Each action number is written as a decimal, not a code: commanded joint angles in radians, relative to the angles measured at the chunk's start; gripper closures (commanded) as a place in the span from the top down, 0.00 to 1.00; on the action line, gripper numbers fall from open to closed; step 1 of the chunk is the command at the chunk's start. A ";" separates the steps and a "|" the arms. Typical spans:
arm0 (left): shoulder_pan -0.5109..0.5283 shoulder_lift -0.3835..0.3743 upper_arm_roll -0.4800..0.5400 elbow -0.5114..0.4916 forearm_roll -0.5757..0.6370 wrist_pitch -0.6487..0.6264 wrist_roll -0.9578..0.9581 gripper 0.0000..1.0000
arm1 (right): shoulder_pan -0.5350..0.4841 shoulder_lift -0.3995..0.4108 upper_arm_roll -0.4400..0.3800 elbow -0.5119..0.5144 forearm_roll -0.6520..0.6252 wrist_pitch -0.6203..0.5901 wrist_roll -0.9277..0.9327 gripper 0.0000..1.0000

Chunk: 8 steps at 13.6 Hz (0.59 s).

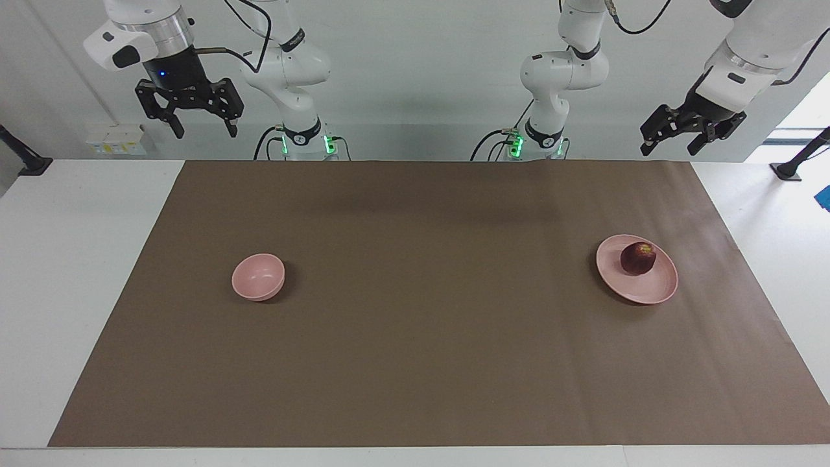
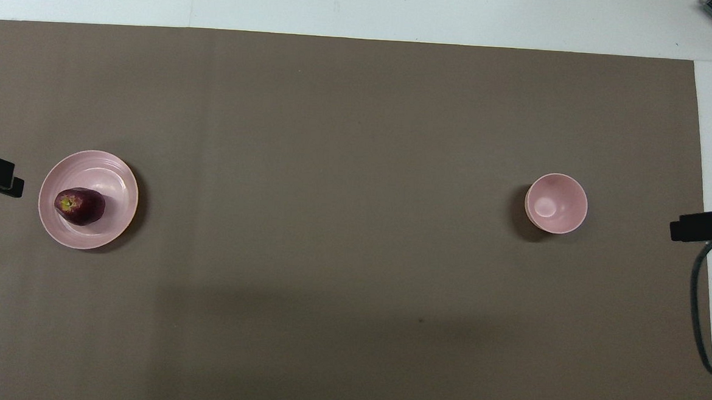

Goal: Move apple from plate to bowl

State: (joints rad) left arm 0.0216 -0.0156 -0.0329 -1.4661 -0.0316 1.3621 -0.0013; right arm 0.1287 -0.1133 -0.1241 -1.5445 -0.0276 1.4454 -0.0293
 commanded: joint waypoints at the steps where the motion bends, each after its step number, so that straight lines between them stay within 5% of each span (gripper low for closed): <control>1: -0.008 -0.007 0.007 -0.003 -0.005 -0.006 0.001 1.00 | -0.006 -0.025 0.006 -0.031 -0.002 0.023 -0.014 1.00; 8: -0.012 -0.011 0.007 -0.013 -0.007 0.009 0.000 1.00 | -0.006 -0.025 0.004 -0.029 0.002 0.023 -0.008 1.00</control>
State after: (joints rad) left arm 0.0203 -0.0155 -0.0343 -1.4669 -0.0316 1.3621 -0.0011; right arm 0.1288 -0.1139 -0.1237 -1.5446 -0.0271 1.4454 -0.0293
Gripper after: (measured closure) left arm 0.000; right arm 0.000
